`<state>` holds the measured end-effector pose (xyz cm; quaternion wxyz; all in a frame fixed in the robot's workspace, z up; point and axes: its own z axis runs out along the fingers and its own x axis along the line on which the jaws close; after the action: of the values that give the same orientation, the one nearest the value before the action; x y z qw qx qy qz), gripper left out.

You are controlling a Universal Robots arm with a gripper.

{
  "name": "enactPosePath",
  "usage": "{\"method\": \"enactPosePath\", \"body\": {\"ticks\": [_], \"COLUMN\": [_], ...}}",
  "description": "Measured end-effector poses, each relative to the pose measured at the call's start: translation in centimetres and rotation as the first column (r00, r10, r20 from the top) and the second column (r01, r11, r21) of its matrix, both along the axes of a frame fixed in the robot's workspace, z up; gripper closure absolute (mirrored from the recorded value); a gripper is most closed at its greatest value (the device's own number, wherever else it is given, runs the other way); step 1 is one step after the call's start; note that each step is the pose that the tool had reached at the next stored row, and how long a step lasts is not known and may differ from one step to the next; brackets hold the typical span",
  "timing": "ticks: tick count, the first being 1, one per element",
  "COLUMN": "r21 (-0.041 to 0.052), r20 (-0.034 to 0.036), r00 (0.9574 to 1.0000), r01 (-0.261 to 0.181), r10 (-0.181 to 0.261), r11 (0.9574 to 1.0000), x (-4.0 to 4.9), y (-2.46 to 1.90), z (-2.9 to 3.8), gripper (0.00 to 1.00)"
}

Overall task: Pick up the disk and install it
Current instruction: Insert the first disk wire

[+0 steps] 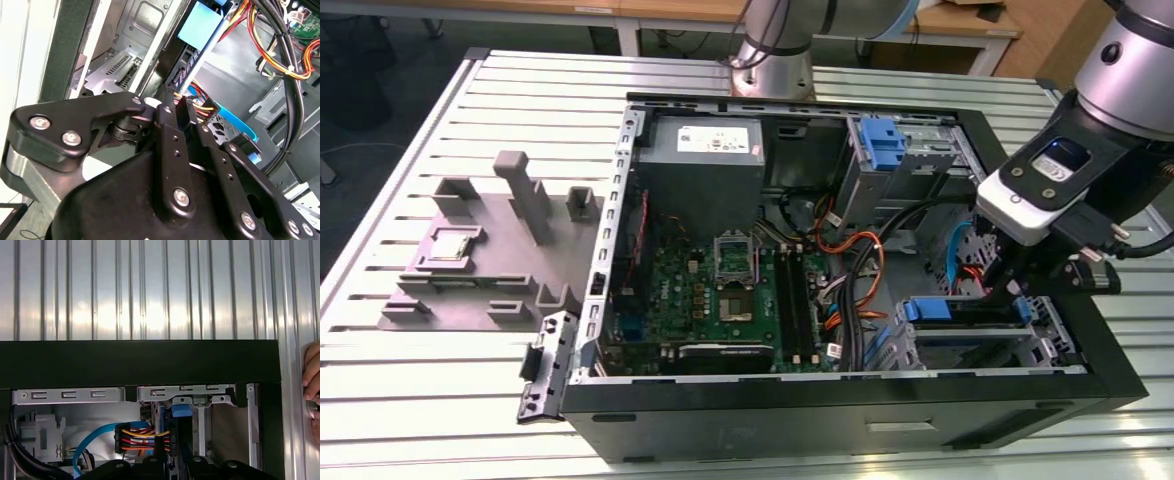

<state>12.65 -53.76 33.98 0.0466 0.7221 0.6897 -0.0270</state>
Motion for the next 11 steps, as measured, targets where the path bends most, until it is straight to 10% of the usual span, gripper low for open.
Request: {"method": "enactPosePath", "body": {"ticks": [11], "r21": [0.0001], "r20": [-0.0016], "r00": [1.0], "r01": [0.0], "r10": [0.0], "r11": [1.0], "x": [0.0], "y": [0.0], "z": [0.14], "gripper": [0.9]}}
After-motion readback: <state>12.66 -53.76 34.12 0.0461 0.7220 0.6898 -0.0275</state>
